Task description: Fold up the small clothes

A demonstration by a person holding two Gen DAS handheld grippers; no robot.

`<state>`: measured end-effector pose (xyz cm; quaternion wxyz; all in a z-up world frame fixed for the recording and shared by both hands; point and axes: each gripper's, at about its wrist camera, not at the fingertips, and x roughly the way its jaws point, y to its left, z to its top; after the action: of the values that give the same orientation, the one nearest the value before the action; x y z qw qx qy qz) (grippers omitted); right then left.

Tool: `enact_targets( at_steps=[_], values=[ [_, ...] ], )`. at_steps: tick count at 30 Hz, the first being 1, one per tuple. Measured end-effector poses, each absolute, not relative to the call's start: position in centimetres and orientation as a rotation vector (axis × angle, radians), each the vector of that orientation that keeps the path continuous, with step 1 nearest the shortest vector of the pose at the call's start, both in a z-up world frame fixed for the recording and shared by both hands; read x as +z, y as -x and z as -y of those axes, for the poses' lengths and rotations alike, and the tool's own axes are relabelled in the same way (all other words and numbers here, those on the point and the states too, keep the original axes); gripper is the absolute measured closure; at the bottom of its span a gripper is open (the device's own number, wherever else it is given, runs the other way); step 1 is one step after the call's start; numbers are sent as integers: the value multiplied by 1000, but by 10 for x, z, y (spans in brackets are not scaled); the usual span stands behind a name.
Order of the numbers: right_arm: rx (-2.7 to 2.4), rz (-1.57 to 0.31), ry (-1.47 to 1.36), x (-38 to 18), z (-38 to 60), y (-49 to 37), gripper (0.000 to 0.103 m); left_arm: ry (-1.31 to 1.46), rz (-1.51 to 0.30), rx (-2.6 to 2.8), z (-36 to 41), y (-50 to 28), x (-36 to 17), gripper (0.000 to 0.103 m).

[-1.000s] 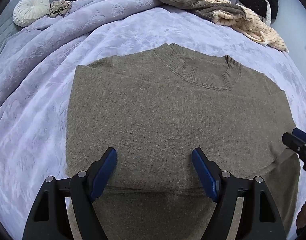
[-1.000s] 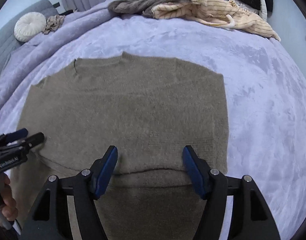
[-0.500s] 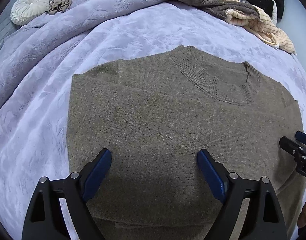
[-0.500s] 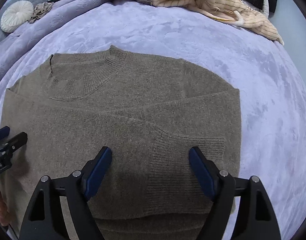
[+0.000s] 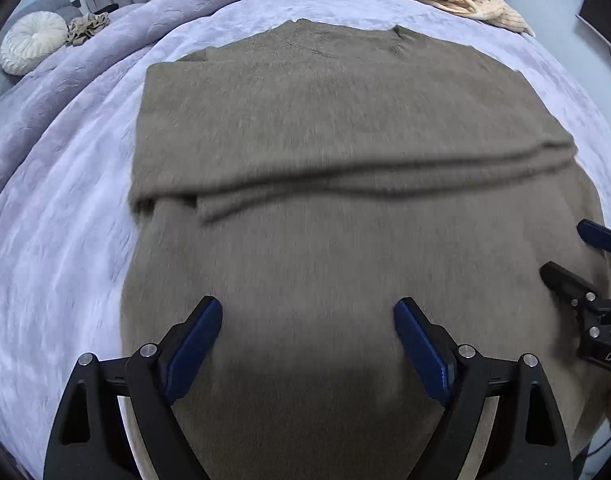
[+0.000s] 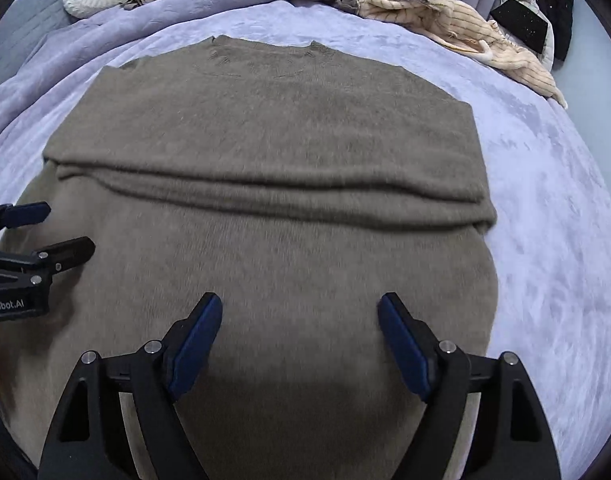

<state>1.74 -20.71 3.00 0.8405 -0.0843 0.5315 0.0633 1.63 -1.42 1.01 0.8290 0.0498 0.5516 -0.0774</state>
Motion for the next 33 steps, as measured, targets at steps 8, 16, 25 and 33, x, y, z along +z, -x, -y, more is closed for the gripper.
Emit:
enact_targets(
  at_steps=[8, 16, 25, 33],
  values=[
    [163, -1055, 208, 32, 235, 91, 17, -179, -1115, -148, -7, 77, 12, 1],
    [211, -945, 242, 79, 217, 132, 16, -155, -1030, -225, 18, 99, 56, 1],
    [282, -1013, 260, 33, 183, 129, 17, -154, -1113, -216, 21, 111, 15, 1],
    [276, -1010, 278, 34, 208, 176, 16, -109, -1108, -199, 11, 138, 18, 1]
  ],
)
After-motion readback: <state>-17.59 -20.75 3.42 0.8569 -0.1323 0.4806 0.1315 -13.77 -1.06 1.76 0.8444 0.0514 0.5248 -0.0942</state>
